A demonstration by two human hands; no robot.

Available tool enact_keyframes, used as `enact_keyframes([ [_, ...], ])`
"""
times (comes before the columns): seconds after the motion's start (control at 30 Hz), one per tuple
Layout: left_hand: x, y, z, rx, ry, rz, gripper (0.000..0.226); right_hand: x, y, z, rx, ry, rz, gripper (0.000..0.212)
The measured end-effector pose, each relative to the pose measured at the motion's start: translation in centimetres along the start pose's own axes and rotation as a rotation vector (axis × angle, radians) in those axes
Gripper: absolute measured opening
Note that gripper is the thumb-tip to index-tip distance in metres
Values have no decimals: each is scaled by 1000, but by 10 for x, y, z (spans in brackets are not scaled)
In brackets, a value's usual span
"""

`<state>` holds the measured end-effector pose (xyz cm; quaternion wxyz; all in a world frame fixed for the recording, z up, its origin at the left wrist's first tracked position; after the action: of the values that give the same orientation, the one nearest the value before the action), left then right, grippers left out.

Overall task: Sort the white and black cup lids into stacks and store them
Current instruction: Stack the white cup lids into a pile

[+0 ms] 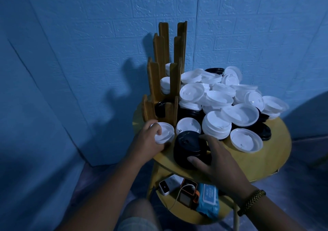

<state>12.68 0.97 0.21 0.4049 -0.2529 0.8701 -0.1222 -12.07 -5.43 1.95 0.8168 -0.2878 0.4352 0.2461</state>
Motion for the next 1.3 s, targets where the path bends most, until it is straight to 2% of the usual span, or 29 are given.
enact_keyframes([
  [0.3, -48, 11, 3, -13, 30, -100, 44, 23, -20, 28, -107, -18, 5, 69],
  [0.6, -98, 35, 14, -125, -14, -196, 45, 54, -63, 66, -126, 239, -120, 63],
  [0.7, -101, 42, 15, -116, -12, -207, 45, 58, -74, 74, -95, 243, -101, 60],
  [0.87, -95, 52, 2, -71, 9, -172, 45, 53, -70, 75, -120, 147, -98, 60],
  [1.07, -82, 56, -37, 33, 3, -140, 46, 28, -41, 61, -269, 107, -207, 35],
  [1.17, -70, 55, -58, 103, 23, -93, 46, 16, -29, 59, -291, -35, -198, 27],
  [1.23, -57, 51, -72, 147, 35, -42, 47, 8, -22, 51, -188, -205, -149, 23],
  [1.3, -38, 45, -85, 165, 58, 3, 47, -2, -15, 38, 29, -414, -46, 20],
])
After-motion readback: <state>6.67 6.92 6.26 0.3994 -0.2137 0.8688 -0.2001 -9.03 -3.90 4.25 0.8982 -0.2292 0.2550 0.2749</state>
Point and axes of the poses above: each hand's wrist, its own y-axis away from the middle knuckle, its own x-axis out of the palm, z = x × y, the point moved 1 cm from there along -y, towards the middle knuckle, and after that the axes turned 14 degrees about y, right-handed, at the moved point
